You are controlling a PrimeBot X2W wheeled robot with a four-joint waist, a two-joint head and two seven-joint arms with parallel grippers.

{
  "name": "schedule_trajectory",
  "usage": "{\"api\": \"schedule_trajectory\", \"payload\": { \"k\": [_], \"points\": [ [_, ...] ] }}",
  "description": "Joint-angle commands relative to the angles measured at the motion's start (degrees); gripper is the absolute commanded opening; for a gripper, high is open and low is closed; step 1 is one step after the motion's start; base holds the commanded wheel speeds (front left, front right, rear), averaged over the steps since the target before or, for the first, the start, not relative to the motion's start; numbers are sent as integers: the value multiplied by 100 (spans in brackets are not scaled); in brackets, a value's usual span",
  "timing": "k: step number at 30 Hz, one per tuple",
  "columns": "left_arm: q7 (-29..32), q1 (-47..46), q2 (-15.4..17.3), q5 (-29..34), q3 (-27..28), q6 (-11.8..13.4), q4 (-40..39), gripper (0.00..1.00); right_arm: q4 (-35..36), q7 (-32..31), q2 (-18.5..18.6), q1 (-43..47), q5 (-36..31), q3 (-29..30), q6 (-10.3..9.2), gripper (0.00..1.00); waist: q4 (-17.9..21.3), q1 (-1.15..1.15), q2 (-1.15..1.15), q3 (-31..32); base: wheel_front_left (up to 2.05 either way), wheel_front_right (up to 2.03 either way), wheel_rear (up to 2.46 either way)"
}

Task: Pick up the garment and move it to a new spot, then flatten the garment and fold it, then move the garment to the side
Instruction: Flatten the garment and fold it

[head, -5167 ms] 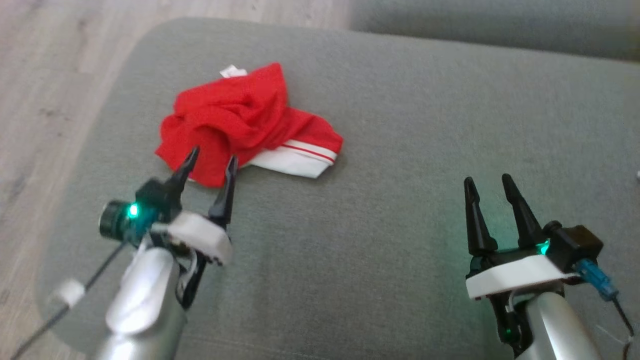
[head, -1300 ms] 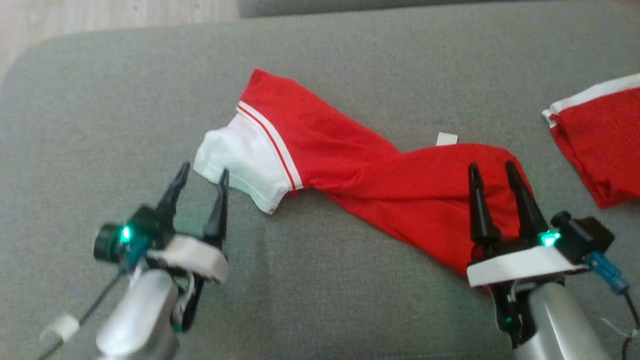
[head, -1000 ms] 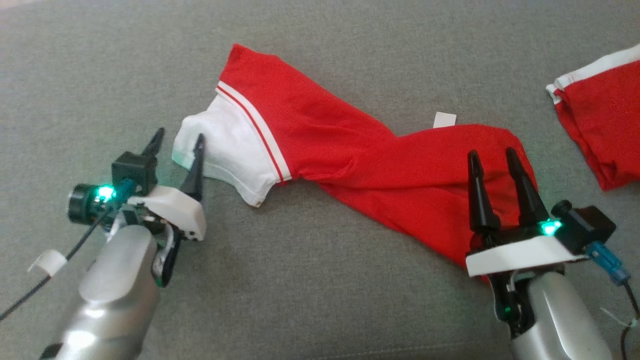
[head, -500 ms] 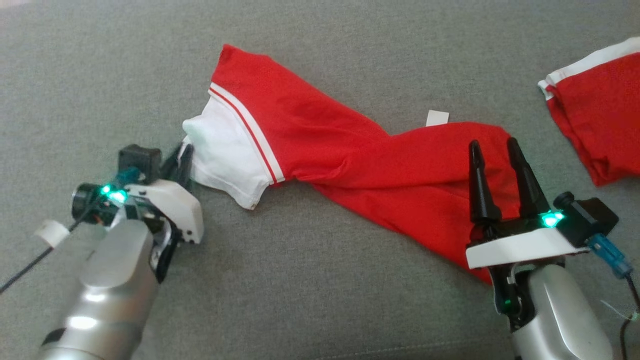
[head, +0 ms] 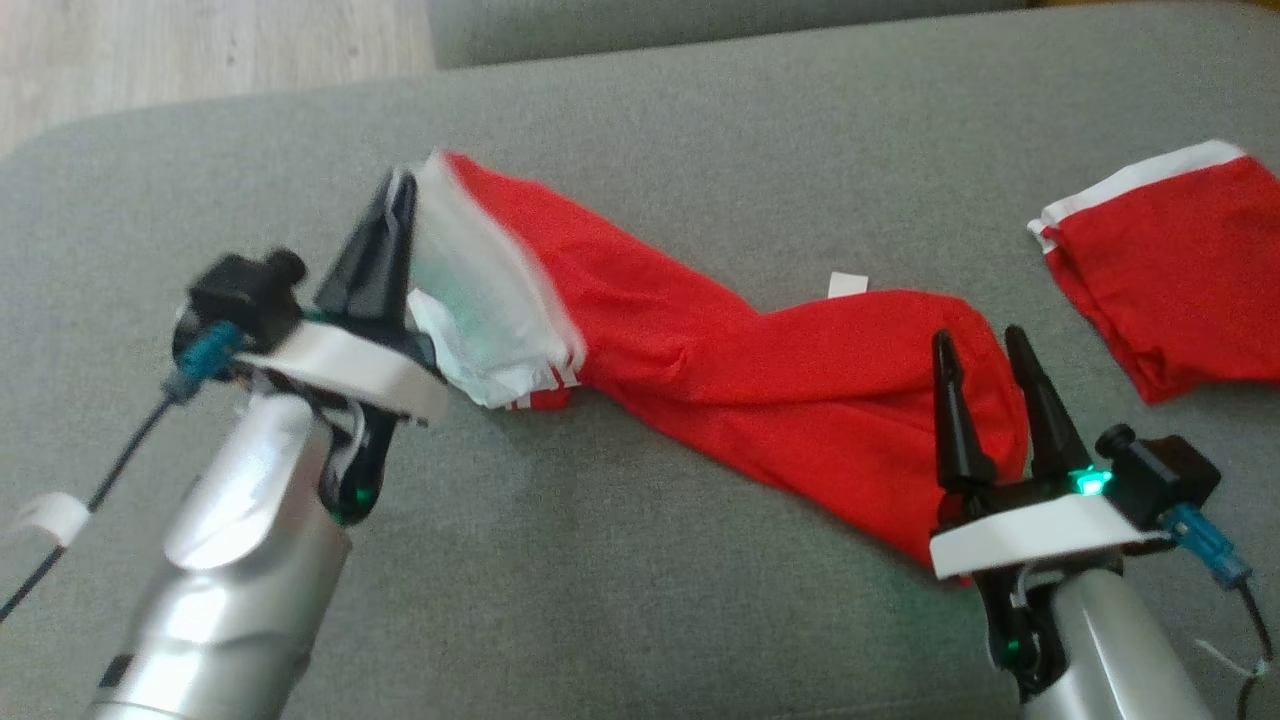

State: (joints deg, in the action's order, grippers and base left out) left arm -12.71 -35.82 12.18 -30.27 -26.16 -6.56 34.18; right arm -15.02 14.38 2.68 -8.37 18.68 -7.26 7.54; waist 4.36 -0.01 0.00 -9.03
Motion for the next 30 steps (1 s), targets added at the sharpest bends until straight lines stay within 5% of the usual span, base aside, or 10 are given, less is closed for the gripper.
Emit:
{"api": "schedule_trajectory", "payload": {
  "k": [1,7,13,19,25,26,27,30],
  "points": [
    [-26,-155,220,-106,294,-7,-351,0,157,62,20,-62,32,-170,-5,100,16,1,0,129,0,0,0],
    [618,-346,262,-654,602,96,-1595,0,161,62,20,-49,108,-285,-5,100,169,1,0,224,0,0,0],
    [1276,-822,406,-665,681,432,-1957,0,216,62,20,-115,227,-409,-5,100,466,1,0,33,0,0,0],
    [2097,-1841,606,-537,652,691,-1268,0,335,62,20,-348,426,-585,-5,100,1058,1,0,-519,0,0,0],
    [2173,-2909,666,-201,541,755,-124,0,404,62,20,-470,659,-698,-5,100,1471,1,0,-913,0,0,0],
    [2130,-3094,649,-153,536,784,58,29,416,62,20,-479,683,-714,-5,100,1511,1,0,-966,0,0,0],
    [2019,-3280,640,-82,538,833,223,100,431,62,20,-492,705,-736,-5,100,1545,1,0,-1012,0,0,0],
    [1706,-3730,548,30,556,936,710,100,453,62,20,-509,745,-774,-5,100,1567,1,0,-1099,0,0,0]
  ]
}}
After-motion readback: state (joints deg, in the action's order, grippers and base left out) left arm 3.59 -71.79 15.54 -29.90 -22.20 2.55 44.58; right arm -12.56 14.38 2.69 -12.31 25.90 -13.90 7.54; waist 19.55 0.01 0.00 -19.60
